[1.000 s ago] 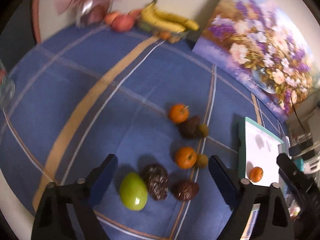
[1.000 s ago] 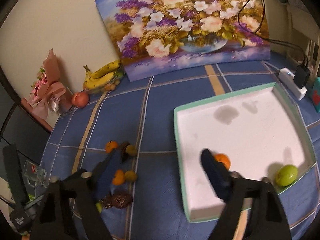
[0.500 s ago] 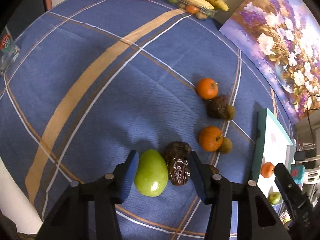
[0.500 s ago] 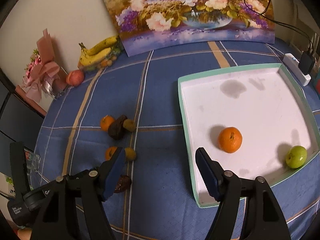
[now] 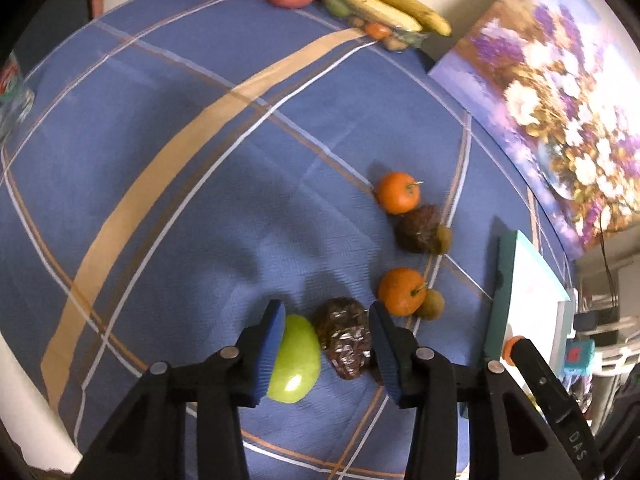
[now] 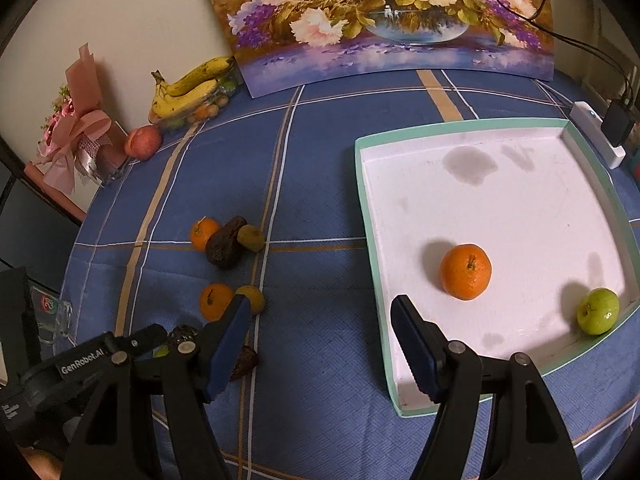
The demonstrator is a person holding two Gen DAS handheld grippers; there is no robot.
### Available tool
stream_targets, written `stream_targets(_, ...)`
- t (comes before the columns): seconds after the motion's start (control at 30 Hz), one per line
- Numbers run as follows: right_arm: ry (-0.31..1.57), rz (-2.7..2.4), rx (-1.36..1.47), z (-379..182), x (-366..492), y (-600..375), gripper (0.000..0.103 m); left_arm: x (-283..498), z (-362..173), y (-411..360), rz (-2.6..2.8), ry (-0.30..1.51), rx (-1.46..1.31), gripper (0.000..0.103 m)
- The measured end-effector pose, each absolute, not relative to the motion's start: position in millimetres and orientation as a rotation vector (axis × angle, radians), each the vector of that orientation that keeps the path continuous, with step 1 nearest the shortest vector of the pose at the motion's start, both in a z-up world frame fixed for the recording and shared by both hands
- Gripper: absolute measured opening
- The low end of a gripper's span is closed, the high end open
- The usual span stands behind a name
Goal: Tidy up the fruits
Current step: 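Grasp a dark dried date with the left tool while the right tool approaches another date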
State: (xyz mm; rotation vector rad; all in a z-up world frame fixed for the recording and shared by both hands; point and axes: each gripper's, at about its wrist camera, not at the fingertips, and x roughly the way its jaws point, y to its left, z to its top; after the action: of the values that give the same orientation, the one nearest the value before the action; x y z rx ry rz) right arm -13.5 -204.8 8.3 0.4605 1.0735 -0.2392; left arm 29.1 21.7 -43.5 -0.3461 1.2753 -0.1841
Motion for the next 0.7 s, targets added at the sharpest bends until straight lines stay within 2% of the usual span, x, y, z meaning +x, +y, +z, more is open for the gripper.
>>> stream_targets(0.3, 1.080, -0.251, 0.462, 6.0, -13.7, -207.5, 0.073, 36.3, -51.1, -11.0, -0.187, 1.285, -0.181, 0.047)
stream_targets(0.63, 1.093, -0.252, 0.453, 2.8, -12.0, -206.5, 0.073, 45.6, -71.6, -14.1, -0.200, 1.359, -0.220, 0.047)
stream_targets(0.7, 1.097, -0.252, 0.451, 1.5, -11.4, -206.2, 0.073, 44.5, -73.0, -14.0, -0.207, 1.366, -0.246, 0.039)
